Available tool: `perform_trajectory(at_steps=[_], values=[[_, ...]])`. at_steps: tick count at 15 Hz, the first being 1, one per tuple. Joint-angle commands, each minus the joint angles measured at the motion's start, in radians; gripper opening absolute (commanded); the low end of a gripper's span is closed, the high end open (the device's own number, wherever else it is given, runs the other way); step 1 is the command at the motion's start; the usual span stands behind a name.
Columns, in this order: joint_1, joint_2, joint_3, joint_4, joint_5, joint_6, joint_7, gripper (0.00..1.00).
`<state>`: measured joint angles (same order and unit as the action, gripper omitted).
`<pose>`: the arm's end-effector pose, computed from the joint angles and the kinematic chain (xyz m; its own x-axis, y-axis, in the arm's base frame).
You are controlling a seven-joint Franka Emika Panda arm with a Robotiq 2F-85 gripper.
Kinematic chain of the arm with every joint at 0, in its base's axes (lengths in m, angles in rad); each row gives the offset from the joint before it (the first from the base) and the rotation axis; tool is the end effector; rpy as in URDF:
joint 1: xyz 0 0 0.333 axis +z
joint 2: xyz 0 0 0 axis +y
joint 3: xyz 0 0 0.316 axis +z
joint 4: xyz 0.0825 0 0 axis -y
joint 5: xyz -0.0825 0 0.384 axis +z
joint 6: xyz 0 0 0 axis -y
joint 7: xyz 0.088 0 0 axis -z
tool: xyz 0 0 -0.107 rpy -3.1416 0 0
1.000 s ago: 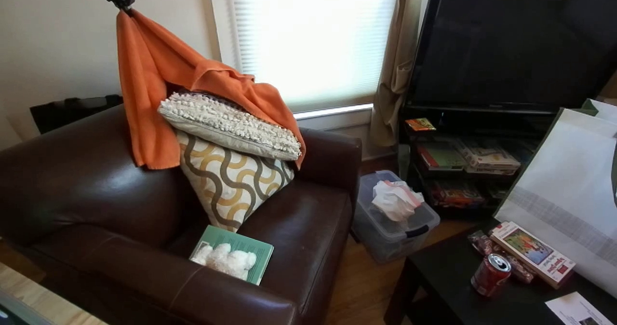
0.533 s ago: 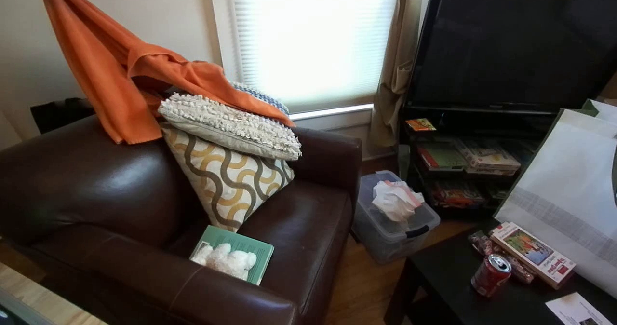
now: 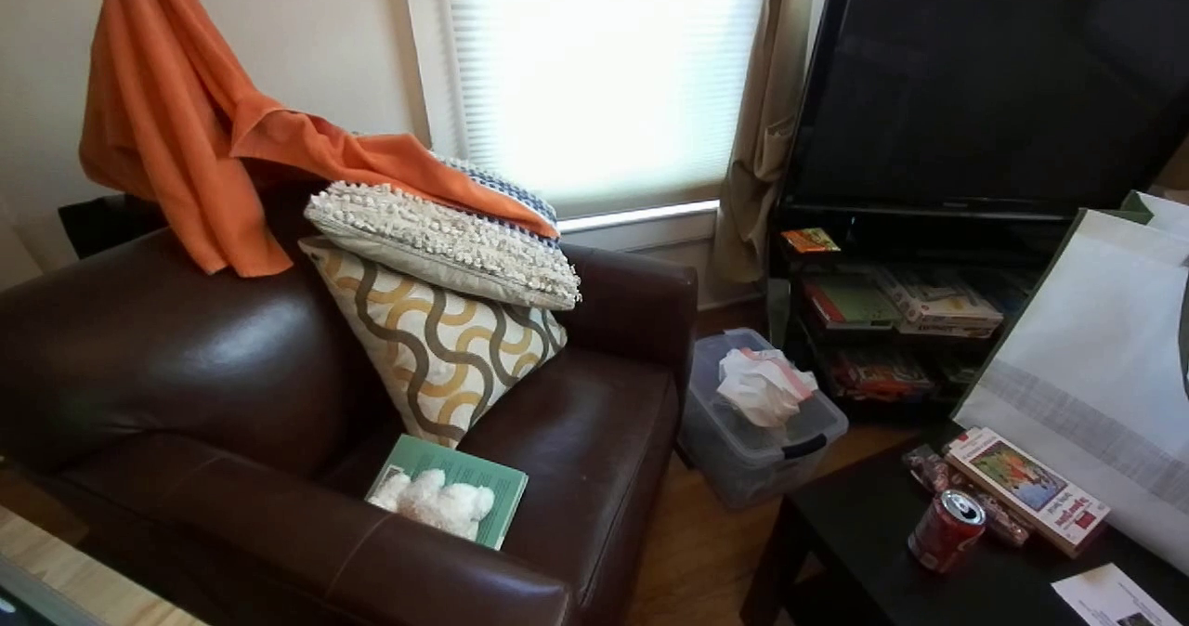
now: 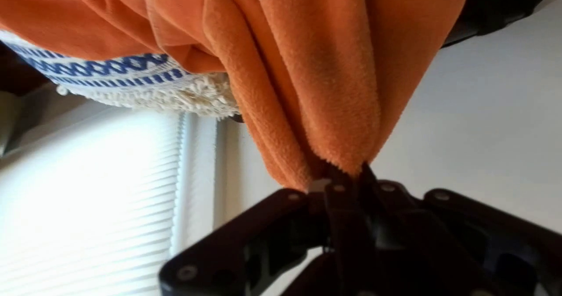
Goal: Pick up the orange blanket and place it on the seat of the couch
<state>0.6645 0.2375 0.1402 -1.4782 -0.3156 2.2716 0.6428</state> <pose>0.4834 0.4745 0.6048 0.7962 0.2055 0.5691 0.3033 -0.9494 -0.0816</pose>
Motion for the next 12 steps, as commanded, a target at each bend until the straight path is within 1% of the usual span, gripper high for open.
perform_trajectory(at_steps=[1, 2, 3, 4, 5, 7, 10, 11, 12], values=[[-0.004, -0.192, -0.039, -0.248, -0.051, -0.017, 0.201, 0.02], [-0.008, -0.228, -0.047, -0.3, -0.052, -0.014, 0.251, 0.02], [-0.062, -0.265, 0.005, -0.346, -0.07, -0.021, 0.315, 0.02], [-0.08, -0.146, 0.032, -0.198, -0.037, -0.015, 0.206, 0.07], [-0.1, -0.18, 0.046, -0.245, -0.044, -0.014, 0.244, 0.07], [-0.121, -0.222, 0.06, -0.298, -0.045, -0.014, 0.271, 0.07], [-0.124, -0.234, 0.066, -0.313, -0.044, -0.013, 0.28, 0.07], [-0.127, -0.237, 0.064, -0.322, -0.033, -0.048, 0.271, 0.02], [-0.145, -0.264, 0.066, -0.361, -0.058, -0.12, 0.309, 0.02]])
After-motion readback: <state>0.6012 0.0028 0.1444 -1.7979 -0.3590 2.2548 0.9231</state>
